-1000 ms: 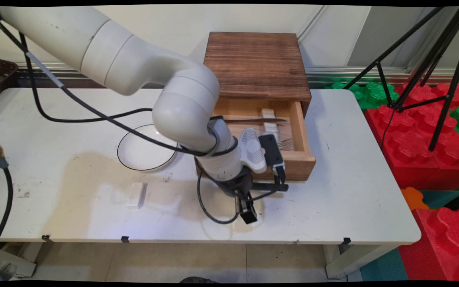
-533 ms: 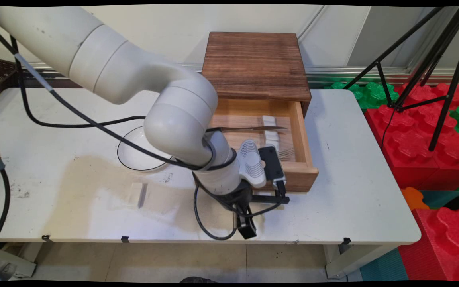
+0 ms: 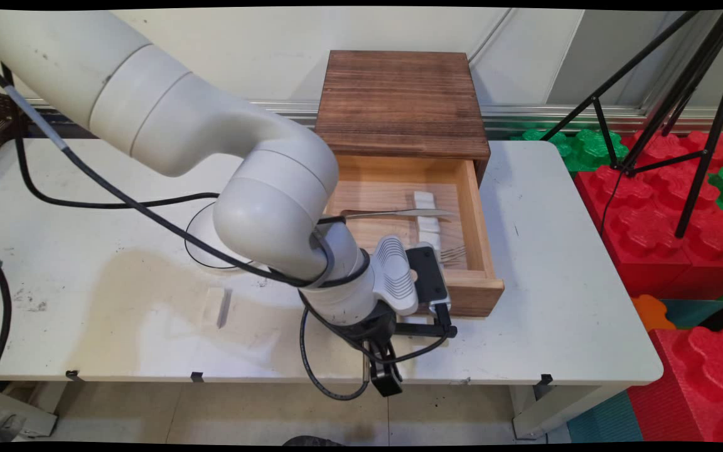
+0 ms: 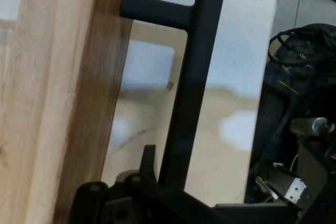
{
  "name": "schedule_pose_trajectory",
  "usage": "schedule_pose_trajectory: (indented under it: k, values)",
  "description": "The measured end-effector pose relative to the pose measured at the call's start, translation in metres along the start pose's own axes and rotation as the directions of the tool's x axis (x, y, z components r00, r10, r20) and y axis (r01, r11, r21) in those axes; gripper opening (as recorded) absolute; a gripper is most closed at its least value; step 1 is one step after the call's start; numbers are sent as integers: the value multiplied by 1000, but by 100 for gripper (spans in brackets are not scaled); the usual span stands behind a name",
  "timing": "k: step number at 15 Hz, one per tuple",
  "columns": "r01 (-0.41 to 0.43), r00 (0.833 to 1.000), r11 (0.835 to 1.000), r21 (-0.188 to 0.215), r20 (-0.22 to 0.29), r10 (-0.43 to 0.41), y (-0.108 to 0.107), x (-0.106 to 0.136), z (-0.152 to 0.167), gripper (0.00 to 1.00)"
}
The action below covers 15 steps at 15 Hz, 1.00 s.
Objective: Open the drawer
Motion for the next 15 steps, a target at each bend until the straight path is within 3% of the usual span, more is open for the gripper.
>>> schedule_pose_trajectory:
  k: [15]
  values:
    - [-15, 1000, 1000, -23, 8, 15, 20, -8, -7, 100]
